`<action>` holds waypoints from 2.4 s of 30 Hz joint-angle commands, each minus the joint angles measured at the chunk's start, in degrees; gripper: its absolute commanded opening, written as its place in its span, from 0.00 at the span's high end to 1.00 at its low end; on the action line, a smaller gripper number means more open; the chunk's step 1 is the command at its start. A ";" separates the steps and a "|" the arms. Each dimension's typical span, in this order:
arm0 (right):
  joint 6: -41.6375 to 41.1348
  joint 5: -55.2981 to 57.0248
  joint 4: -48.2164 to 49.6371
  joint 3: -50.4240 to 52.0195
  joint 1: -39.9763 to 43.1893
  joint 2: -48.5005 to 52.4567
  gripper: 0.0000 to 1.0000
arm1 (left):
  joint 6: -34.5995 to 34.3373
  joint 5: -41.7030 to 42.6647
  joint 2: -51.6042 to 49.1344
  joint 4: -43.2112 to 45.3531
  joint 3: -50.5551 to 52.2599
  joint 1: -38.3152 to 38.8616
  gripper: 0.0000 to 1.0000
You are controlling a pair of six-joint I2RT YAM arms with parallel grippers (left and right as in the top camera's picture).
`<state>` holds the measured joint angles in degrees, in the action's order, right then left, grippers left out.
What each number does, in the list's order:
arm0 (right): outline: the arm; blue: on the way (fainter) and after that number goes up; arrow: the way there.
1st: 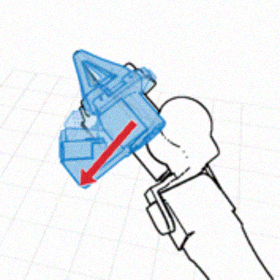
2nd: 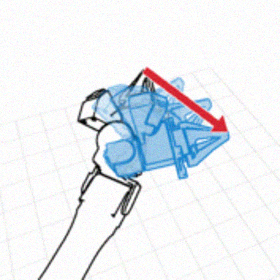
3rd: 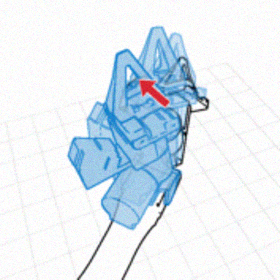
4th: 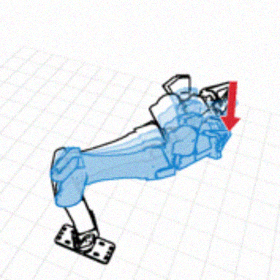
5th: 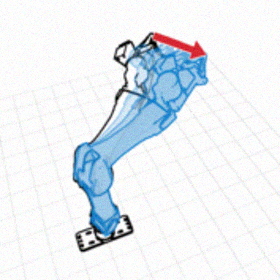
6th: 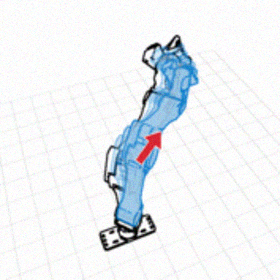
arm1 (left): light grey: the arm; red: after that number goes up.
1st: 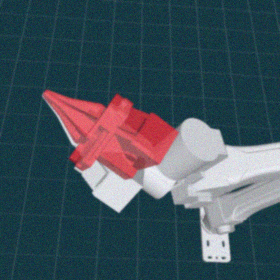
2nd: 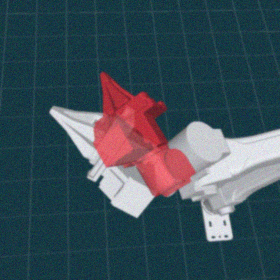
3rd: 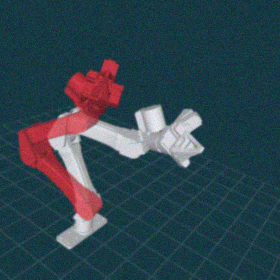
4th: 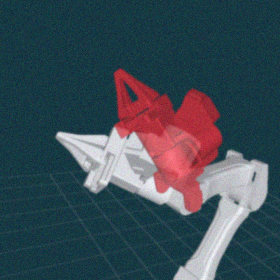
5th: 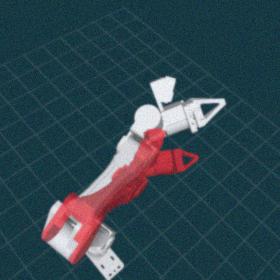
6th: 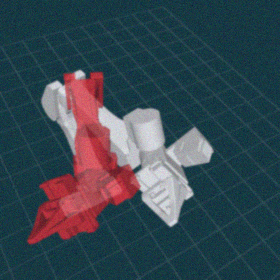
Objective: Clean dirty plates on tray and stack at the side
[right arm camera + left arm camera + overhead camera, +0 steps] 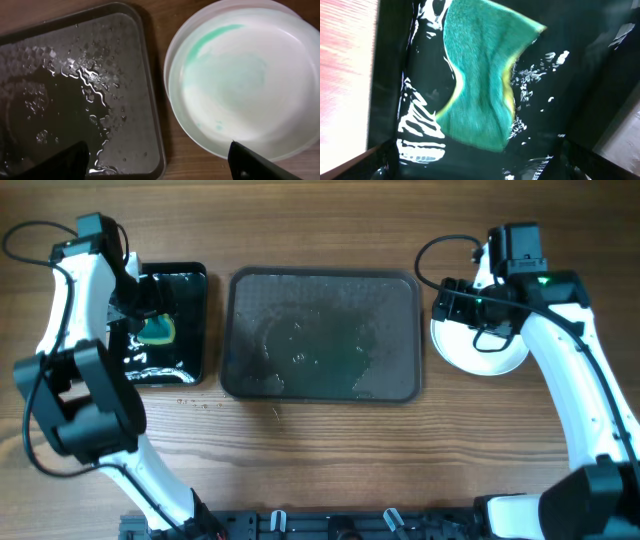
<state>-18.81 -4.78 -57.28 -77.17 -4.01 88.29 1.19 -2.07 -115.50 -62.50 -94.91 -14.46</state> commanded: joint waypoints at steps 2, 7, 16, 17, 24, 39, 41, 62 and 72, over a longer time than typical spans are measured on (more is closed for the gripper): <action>-2.49 3.89 -3.78 -1.70 2.67 -2.73 0.09 | -0.55 -0.33 10.19 -1.29 -2.64 2.58 0.00; -2.49 3.89 -5.18 2.58 4.74 -2.36 0.51 | -0.55 -0.33 11.58 -1.36 -2.64 3.39 0.00; -4.79 3.93 -5.46 12.66 4.85 -2.36 0.96 | -0.55 -0.35 11.50 -1.64 -2.60 3.37 0.00; -4.98 3.93 -6.12 13.03 4.85 -2.36 0.96 | -0.52 -0.35 11.50 -1.64 -2.60 3.37 0.00; -6.73 8.13 -4.66 18.56 4.85 -2.36 0.96 | -0.55 -0.35 11.50 -1.62 -2.60 3.37 0.00; -4.98 11.61 19.82 26.64 4.85 -1.22 0.96 | -0.52 -0.35 11.50 -1.62 -2.60 3.37 0.00; -4.94 10.67 20.79 26.64 4.85 -0.24 0.96 | -0.52 -0.35 11.50 -1.62 -2.60 3.37 0.00; -8.59 -5.20 -1.57 0.55 4.83 -29.20 0.00 | -0.52 -0.35 11.50 -1.64 -2.60 3.37 0.00; 1.70 -1.92 -2.78 0.57 4.83 -34.42 0.00 | -0.55 -0.35 11.50 -1.62 -2.60 3.37 0.00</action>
<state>-23.22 -7.46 -60.10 -76.36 0.82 55.72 1.19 -2.09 -103.55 -64.12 -97.34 -11.03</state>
